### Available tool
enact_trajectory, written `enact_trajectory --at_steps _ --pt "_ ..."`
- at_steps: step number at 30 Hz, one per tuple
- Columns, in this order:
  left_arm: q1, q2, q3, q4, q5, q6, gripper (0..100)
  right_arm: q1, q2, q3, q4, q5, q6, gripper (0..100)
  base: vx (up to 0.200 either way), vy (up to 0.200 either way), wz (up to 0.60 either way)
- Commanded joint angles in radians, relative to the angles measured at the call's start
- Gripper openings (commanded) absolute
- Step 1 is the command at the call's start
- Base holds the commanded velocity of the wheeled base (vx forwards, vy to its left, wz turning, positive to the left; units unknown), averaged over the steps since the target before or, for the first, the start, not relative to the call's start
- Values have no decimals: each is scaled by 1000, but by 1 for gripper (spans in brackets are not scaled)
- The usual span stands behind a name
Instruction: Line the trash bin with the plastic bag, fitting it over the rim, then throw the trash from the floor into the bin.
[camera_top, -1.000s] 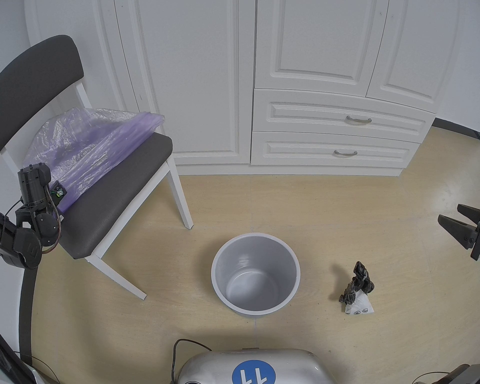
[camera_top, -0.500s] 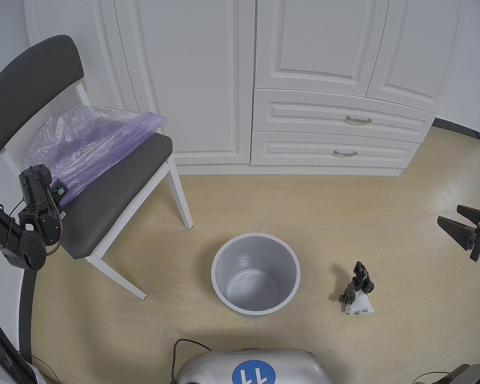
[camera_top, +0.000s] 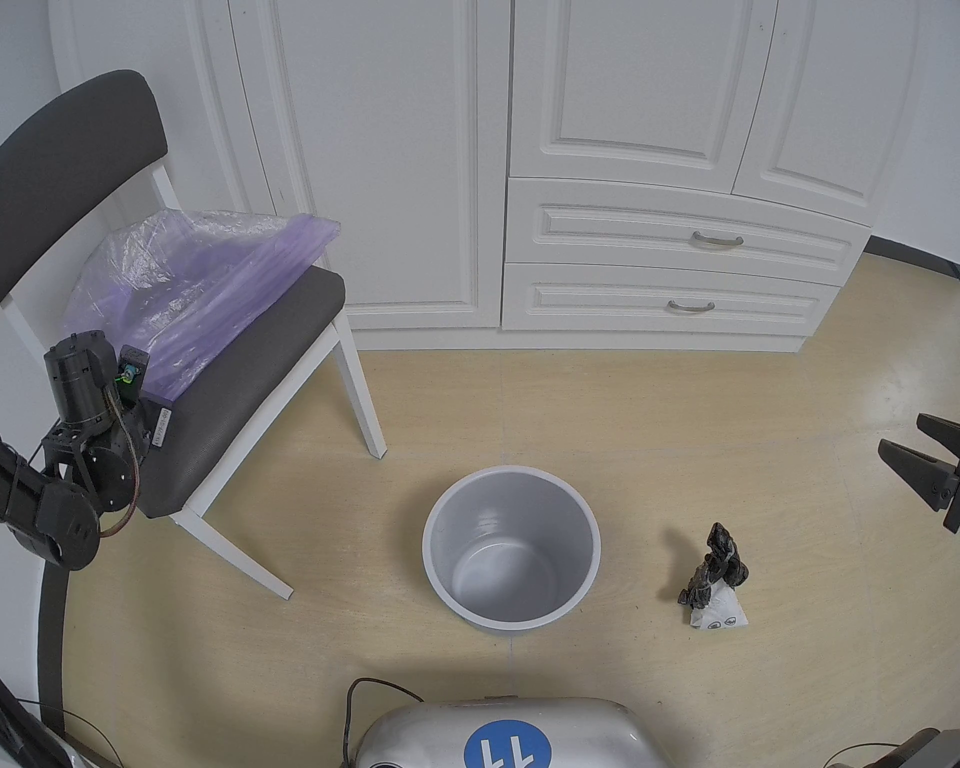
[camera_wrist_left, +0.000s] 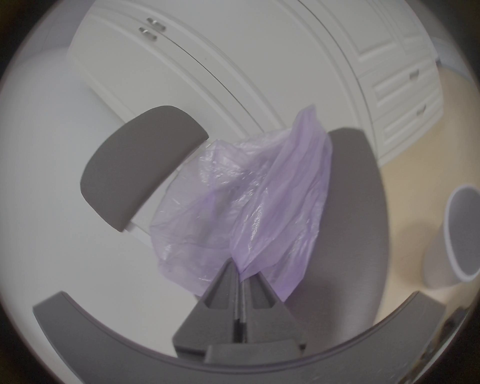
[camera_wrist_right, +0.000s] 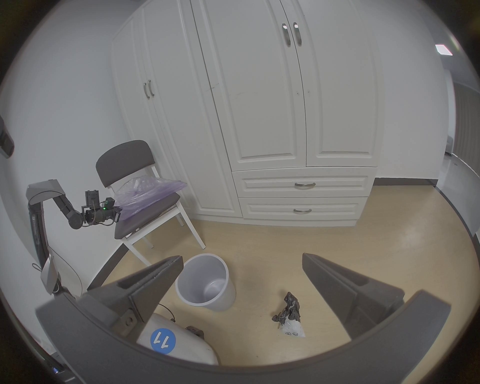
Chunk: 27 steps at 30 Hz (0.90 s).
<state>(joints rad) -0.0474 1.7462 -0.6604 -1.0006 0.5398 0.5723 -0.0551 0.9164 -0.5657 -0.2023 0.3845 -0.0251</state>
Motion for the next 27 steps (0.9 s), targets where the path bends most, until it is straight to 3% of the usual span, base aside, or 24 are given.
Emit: enact_trajectory --at_steps 1,8,15,18,19,21,23,25,26,27 --pt "-89 -88 91 4 -78 -144 0 3 -40 37 0 -1 -13 100 0 0 0" --pt "-169 -139 73 -13 -192 -342 0 3 -33 61 0 -9 -73 100 0 0 0" --pt "-272 -178 35 -12 -233 -417 0 21 18 53 -5 -13 -108 100 0 0 0" --pt "-313 -209 39 -10 -261 -500 0 87 45 53 -29 -38 -99 100 0 0 0" --pt "-333 -234 48 -7 -293 -537 0 124 64 55 -46 -75 -91 100 0 0 0" --pt "-353 -251 61 -3 -311 -559 0 158 84 55 -60 -105 -82 100 0 0 0" --pt "-393 -275 91 -6 -331 -585 0 242 127 58 -91 -167 -52 100 0 0 0" --pt "-393 -275 91 -6 -331 -585 0 242 127 58 -91 -167 -52 100 0 0 0" --pt "-434 -309 136 -10 -345 -603 0 320 173 63 -140 -239 -9 100 0 0 0" --pt "-445 -320 140 -12 -363 -605 0 342 182 66 -158 -260 4 100 0 0 0"
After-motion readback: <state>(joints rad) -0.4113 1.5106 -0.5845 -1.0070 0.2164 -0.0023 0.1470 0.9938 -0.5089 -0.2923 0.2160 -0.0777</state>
